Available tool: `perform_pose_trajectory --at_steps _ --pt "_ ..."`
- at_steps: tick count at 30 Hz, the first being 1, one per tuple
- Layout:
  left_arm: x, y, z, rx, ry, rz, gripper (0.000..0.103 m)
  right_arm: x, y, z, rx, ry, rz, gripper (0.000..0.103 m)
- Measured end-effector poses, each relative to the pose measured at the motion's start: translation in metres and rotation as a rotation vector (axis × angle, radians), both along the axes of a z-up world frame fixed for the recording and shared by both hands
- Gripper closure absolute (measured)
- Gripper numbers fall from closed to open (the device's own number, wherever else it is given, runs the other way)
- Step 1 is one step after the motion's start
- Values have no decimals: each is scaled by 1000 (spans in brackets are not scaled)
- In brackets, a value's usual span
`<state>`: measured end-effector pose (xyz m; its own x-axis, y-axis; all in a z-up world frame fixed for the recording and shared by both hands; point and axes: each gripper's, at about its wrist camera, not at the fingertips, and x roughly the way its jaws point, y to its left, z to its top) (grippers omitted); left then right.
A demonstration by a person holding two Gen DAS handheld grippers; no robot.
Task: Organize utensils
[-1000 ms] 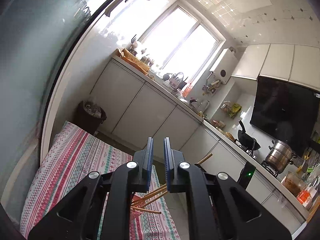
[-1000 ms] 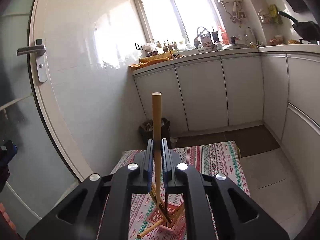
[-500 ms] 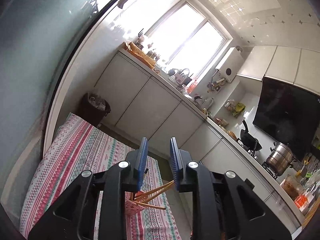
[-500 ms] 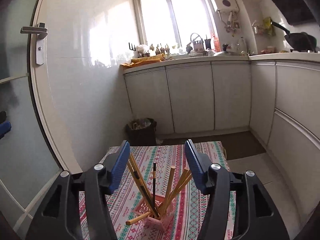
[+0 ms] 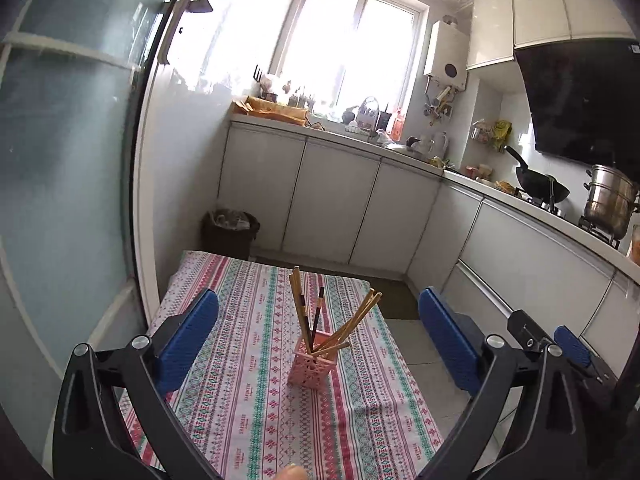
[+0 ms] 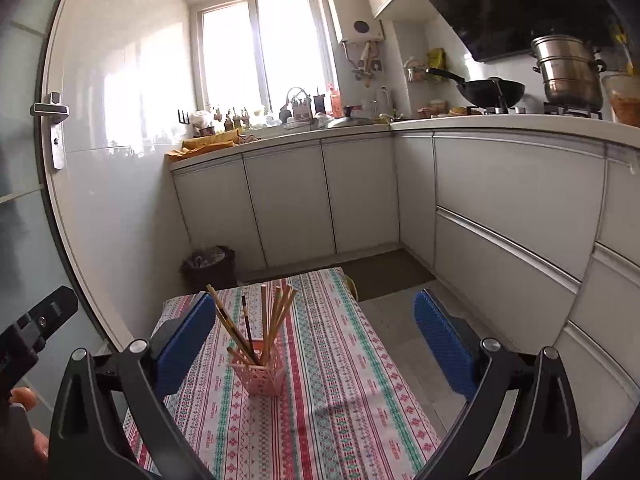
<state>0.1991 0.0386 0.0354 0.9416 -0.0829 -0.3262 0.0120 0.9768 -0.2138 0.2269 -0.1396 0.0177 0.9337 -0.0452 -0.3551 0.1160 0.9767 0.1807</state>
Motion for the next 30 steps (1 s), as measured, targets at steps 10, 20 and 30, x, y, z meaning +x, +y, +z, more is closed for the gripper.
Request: perform_pose_trajectory --at_steps 10,20,30 --pt "-89 -19 24 144 50 58 7 -101 -10 26 32 45 -32 7" --pt "-128 -16 39 156 36 45 7 -145 4 36 -26 42 -23 7" --pt "-137 -26 38 203 38 36 7 -156 2 44 -37 30 -25 7"
